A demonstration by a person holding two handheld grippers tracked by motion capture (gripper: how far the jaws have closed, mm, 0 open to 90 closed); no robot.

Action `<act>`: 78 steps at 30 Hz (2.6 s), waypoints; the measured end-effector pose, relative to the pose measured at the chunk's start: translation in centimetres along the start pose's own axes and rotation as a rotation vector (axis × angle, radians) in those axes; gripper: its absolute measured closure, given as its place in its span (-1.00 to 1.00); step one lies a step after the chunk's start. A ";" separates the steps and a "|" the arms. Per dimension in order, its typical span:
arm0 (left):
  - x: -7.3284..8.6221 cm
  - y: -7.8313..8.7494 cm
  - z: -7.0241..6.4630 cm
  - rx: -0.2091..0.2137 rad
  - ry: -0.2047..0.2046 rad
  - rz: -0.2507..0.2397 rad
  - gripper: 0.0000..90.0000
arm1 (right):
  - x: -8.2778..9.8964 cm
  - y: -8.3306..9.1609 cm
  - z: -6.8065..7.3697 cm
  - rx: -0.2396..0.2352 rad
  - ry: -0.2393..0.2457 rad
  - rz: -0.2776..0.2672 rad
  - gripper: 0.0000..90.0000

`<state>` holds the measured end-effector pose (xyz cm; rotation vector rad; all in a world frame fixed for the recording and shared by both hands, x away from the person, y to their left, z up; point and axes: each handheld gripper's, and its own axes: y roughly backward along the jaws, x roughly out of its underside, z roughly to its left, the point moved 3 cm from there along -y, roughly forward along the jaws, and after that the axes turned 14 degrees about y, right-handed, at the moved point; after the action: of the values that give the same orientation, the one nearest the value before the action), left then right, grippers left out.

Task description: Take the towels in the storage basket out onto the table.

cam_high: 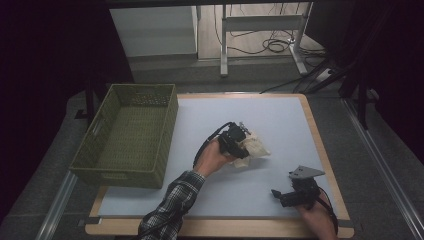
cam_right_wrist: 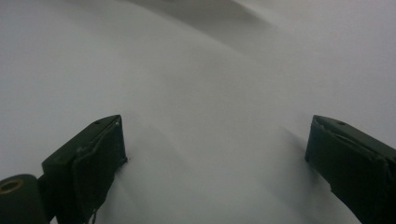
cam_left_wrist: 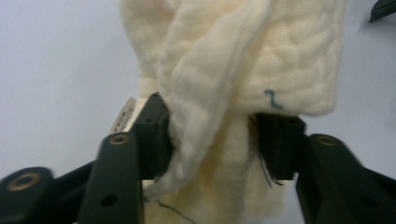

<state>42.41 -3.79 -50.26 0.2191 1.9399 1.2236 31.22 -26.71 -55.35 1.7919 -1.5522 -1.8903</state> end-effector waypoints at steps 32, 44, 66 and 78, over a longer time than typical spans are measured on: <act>6.2 3.0 0.8 0.041 -0.005 -0.033 -0.14 | -0.6 0.2 -1.4 -0.010 -0.011 -0.007 -0.31; 7.3 2.0 0.5 0.033 -0.016 -0.044 0.16 | -5.0 -2.5 -3.9 -0.051 0.006 -0.056 0.12; 2.7 8.2 4.2 -0.056 0.055 -0.187 0.93 | -10.1 1.3 -9.3 -0.002 0.008 -0.049 0.95; 0.3 4.9 9.3 -0.140 0.197 -0.133 0.50 | -11.6 -2.4 -13.7 0.040 -0.083 0.034 0.67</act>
<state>47.56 5.11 -48.27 -0.1053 1.9897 1.3264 46.83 -25.63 -46.17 1.7117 -1.6483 -1.9547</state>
